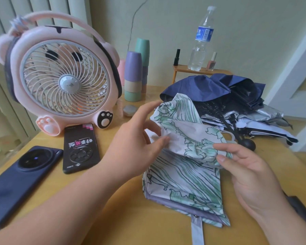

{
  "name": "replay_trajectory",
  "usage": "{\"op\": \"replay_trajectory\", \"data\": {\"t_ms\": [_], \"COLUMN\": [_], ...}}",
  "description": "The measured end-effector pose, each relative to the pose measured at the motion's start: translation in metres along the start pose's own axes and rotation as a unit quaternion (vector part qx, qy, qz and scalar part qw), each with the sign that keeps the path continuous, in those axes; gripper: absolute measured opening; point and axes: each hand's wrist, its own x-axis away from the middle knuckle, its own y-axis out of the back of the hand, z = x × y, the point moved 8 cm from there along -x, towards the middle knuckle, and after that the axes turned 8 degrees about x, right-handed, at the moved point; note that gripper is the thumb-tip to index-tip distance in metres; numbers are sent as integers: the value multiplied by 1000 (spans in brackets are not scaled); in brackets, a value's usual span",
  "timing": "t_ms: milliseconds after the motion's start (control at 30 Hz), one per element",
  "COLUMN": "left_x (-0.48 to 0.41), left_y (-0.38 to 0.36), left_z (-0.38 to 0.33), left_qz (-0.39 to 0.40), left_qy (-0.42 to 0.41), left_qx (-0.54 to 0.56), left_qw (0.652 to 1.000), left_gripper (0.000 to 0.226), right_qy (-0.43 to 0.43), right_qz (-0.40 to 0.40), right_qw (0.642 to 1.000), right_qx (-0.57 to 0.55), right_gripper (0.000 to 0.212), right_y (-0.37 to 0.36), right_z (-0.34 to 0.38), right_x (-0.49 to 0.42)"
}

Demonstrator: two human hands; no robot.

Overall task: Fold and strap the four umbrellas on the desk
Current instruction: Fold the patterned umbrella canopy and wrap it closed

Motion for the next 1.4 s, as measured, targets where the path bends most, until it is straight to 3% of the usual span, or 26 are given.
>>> {"op": "replay_trajectory", "data": {"t_ms": [200,367,500,733,800,933,1033,1100,1167,1267,1333,1400], "left_x": [4,7,4,8,8,15,11,8,6,7,9,12], "left_y": [-13,-10,-12,-26,-25,-30,-28,-24,-24,-24,-25,-23], "left_z": [-17,-8,5,15,16,9,6,10,16,25,30,36], "left_qz": [69,92,77,59,86,171,122,72,52,48,44,20], "left_qy": [-27,25,90,181,184,153,142,155,178,226,266,291], "left_qx": [-79,116,333,547,525,315,285,343,421,491,475,440], "left_qw": [994,989,935,815,826,921,940,924,888,840,838,849], "left_gripper": [100,116,118,88,81,85,67,53,50,52,51,48], "right_qy": [-4,-10,-9,5,9,11,16,21,22,26,22,5], "right_qz": [-2,-7,-9,-14,-17,-17,-17,-11,-17,-31,-35,-43], "right_qw": [1000,1000,998,998,998,1000,999,999,999,998,998,999], "right_qx": [-3,21,54,61,57,-5,-31,-38,-35,-50,-40,-30], "right_gripper": [38,31,30,34,40,23,21,24,48,27,19,42], "right_y": [0,3,2,3,5,6,7,5,6,8,10,13], "right_z": [0,-2,-3,0,-1,2,2,5,6,9,8,4], "right_x": [-1,-1,-2,-1,-2,-2,-1,-1,1,1,-1,-2]}}
